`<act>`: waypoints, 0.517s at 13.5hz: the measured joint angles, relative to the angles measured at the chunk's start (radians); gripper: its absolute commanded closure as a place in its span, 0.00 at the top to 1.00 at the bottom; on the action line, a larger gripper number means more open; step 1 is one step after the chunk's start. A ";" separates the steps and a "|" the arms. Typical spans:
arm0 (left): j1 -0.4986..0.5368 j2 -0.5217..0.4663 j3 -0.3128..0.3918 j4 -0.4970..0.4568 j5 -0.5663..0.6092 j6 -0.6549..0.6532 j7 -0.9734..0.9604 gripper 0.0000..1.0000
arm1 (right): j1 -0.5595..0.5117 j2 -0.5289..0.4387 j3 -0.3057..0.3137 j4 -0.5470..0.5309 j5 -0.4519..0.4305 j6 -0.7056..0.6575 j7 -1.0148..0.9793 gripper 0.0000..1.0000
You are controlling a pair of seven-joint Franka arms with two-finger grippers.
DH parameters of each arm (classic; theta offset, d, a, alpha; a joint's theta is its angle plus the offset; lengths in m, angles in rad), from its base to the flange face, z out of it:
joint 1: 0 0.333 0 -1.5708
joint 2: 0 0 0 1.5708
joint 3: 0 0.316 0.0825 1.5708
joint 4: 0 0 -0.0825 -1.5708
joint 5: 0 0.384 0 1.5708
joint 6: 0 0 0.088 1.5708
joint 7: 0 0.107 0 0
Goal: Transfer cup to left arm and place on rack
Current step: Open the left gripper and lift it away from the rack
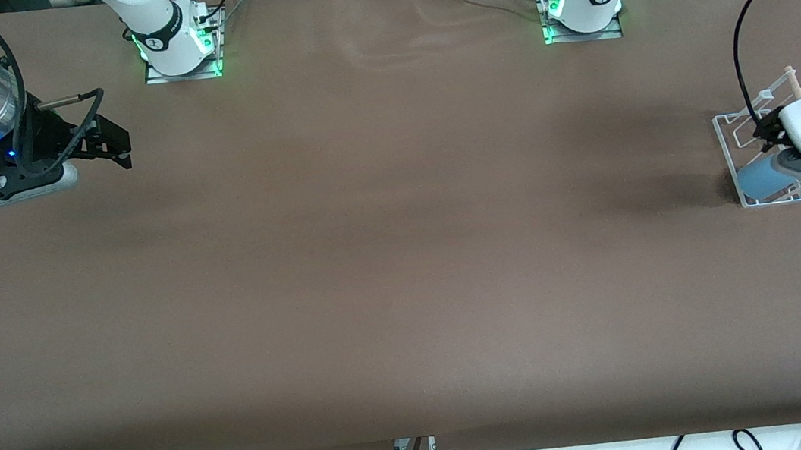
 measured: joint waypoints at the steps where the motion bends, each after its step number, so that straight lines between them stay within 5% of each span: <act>1: 0.000 -0.007 0.000 0.033 -0.046 -0.031 -0.079 1.00 | -0.001 0.000 -0.001 0.000 0.000 0.000 0.000 1.00; 7: 0.000 -0.049 0.000 0.073 -0.211 -0.148 -0.433 1.00 | -0.051 0.020 -0.011 0.000 0.000 0.000 0.000 1.00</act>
